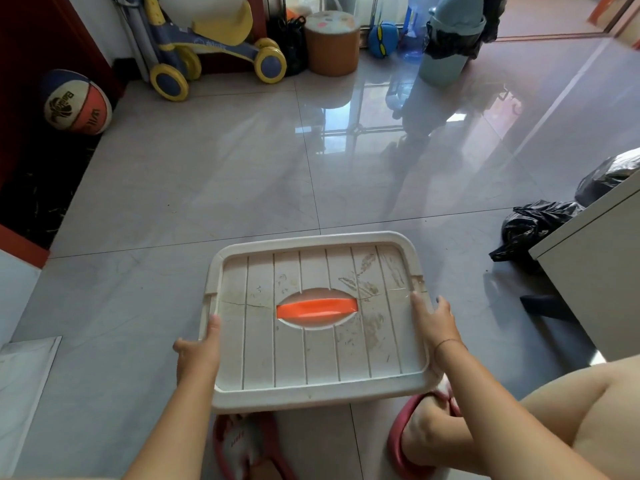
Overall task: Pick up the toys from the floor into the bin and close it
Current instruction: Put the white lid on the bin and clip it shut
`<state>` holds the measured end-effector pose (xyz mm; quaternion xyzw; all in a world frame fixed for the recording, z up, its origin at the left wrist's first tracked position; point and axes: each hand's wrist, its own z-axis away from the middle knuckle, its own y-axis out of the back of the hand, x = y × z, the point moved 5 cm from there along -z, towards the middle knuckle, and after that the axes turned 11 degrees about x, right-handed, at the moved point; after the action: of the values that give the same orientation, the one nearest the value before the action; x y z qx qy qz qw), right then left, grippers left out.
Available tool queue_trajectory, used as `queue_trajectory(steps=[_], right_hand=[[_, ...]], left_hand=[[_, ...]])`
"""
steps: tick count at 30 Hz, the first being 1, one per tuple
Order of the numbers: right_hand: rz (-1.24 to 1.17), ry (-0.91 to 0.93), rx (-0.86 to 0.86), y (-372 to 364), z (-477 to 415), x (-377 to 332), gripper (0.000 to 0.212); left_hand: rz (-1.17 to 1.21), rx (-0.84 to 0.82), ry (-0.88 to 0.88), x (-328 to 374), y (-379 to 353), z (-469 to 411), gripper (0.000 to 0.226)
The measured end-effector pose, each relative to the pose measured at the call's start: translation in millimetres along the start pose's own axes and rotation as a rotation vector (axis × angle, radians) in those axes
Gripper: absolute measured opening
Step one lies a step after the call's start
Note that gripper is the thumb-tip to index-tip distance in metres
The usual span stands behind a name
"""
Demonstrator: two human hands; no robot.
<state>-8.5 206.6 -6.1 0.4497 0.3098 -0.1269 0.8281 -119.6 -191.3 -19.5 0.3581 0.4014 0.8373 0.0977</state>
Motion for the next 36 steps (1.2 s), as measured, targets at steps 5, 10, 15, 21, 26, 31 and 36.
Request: queue_trajectory(steps=[5, 10, 15, 21, 26, 31, 36], right_hand=[[0.005, -0.080, -0.046, -13, -18, -4, 0.092], [-0.116, -0.128, -0.029, -14, -26, 3, 0.068], [-0.254, -0.241, -0.189, -17, -30, 5, 0.067], [0.013, 0.072, 0.217, -1, -16, -14, 0.055], [0.004, 0.106, 0.109, -9, -25, -10, 0.051], [-0.207, -0.027, -0.083, -16, -35, -10, 0.040], [-0.139, 0.084, -0.022, -19, -38, -19, 0.028]], left_hand=[[0.170, -0.215, 0.161, -9, -9, -15, 0.116], [0.210, -0.189, 0.136, -10, -11, -18, 0.076], [0.273, -0.171, 0.125, -5, -11, -16, 0.068], [0.231, -0.102, 0.010, -5, -6, -21, 0.067], [0.138, -0.001, -0.150, 3, -6, -18, 0.060], [0.030, 0.057, -0.244, 5, -8, -17, 0.058], [-0.086, 0.133, -0.351, 12, -8, -12, 0.053]])
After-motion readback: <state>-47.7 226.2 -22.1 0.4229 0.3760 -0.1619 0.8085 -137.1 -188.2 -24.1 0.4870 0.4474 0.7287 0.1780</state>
